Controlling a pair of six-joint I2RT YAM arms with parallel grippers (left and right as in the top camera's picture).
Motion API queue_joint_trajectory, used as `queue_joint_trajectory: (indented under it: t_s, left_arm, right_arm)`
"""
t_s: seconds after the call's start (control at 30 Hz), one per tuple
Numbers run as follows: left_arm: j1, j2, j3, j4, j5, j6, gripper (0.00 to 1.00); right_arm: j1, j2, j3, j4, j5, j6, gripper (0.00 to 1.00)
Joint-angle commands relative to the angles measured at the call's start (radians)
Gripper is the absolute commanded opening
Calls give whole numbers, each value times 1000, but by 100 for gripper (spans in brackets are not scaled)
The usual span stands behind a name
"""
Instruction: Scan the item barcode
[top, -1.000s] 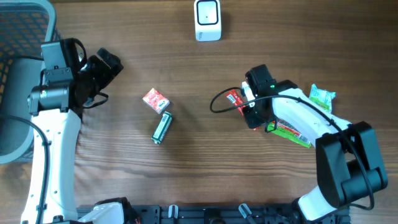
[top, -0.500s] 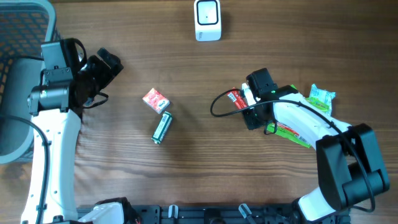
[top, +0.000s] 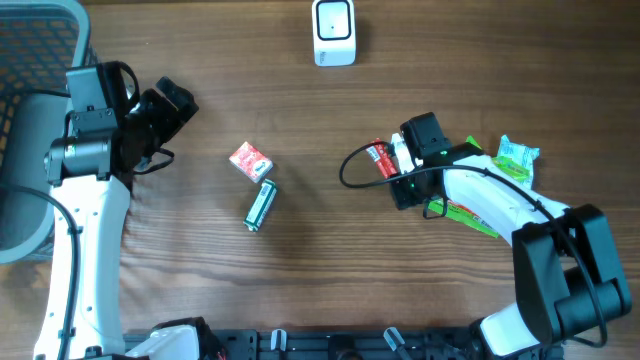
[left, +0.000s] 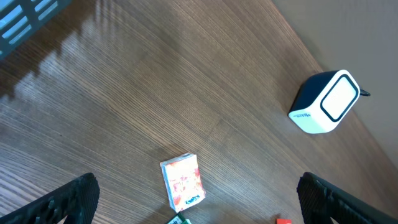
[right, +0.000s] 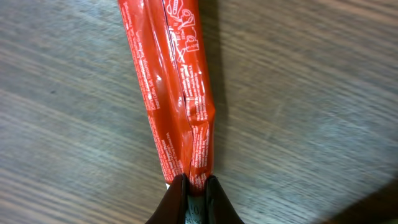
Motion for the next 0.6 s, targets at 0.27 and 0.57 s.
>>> queue_joint_trajectory:
  t_s: [0.27, 0.57]
  left_arm:
    - [2, -10, 1, 2, -9, 8, 100]
    - [2, -10, 1, 2, -9, 8, 100]
  right_arm:
    - [4, -159, 157, -199, -124, 40, 4]
    - [4, -159, 367, -336, -60, 51, 4]
